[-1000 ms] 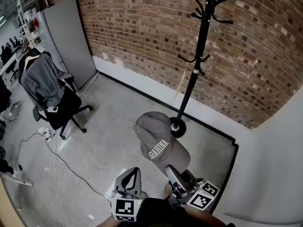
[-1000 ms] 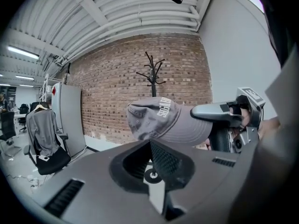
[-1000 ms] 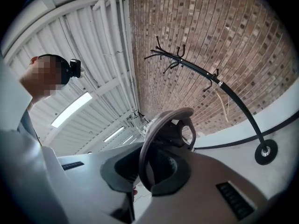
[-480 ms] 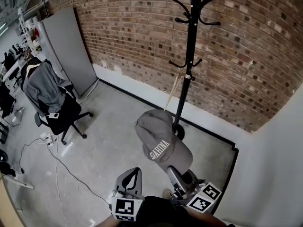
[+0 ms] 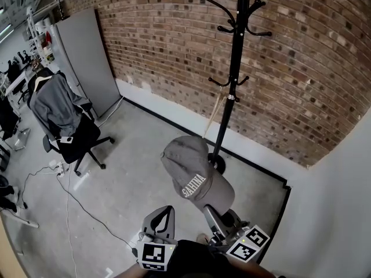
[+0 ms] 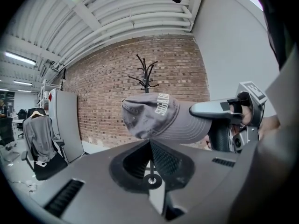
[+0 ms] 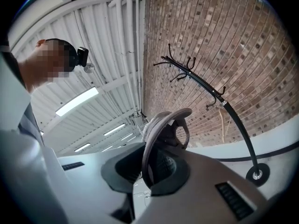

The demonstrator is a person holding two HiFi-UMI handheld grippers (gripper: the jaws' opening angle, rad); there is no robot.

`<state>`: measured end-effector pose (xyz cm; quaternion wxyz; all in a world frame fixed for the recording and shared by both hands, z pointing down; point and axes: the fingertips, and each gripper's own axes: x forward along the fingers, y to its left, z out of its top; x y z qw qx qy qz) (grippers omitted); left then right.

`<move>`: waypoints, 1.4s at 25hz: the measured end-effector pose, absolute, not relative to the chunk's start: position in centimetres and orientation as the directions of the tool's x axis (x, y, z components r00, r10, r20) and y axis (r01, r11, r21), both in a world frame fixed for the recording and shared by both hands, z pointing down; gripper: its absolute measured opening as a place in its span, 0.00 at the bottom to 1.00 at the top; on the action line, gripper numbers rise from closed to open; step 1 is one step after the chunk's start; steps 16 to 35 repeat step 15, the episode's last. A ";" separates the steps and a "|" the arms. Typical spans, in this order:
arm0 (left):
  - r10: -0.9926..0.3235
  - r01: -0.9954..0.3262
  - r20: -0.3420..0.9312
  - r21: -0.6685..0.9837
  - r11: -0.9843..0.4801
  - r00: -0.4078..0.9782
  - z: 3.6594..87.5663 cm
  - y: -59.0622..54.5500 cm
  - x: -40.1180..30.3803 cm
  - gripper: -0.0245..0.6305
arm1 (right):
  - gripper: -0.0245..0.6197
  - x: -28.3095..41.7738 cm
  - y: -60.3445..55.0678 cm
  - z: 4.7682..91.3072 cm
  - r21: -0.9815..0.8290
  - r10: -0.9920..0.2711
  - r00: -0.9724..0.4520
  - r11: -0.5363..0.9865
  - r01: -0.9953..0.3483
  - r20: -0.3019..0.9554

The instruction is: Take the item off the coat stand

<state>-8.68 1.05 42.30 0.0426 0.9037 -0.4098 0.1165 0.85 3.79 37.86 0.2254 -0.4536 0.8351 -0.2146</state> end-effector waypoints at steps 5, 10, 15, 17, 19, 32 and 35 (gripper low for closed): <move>-0.737 -0.755 0.236 -0.017 -0.655 0.634 42.4 0.8 -9.0 0.09 | 0.09 0.6 3.7 37.9 -0.567 -0.853 -0.490 0.498 -0.656 -0.181; -0.734 -0.756 0.250 -0.013 -0.654 0.631 42.4 0.8 -9.3 0.09 | 0.09 0.5 3.6 37.8 -0.566 -0.854 -0.487 0.497 -0.657 -0.185; -0.731 -0.752 0.251 -0.018 -0.659 0.634 41.9 0.7 -9.5 0.09 | 0.09 0.3 3.6 37.2 -0.568 -0.857 -0.479 0.495 -0.657 -0.193; -0.731 -0.752 0.251 -0.018 -0.659 0.634 41.9 0.7 -9.5 0.09 | 0.09 0.3 3.6 37.2 -0.568 -0.857 -0.479 0.495 -0.657 -0.193; -0.731 -0.752 0.251 -0.018 -0.659 0.634 41.9 0.7 -9.5 0.09 | 0.09 0.3 3.6 37.2 -0.568 -0.857 -0.479 0.495 -0.657 -0.193; -0.731 -0.752 0.251 -0.018 -0.659 0.634 41.9 0.7 -9.5 0.09 | 0.09 0.3 3.6 37.2 -0.568 -0.857 -0.479 0.495 -0.657 -0.193; -0.731 -0.752 0.251 -0.018 -0.659 0.634 41.9 0.7 -9.5 0.09 | 0.09 0.3 3.6 37.2 -0.568 -0.857 -0.479 0.495 -0.657 -0.193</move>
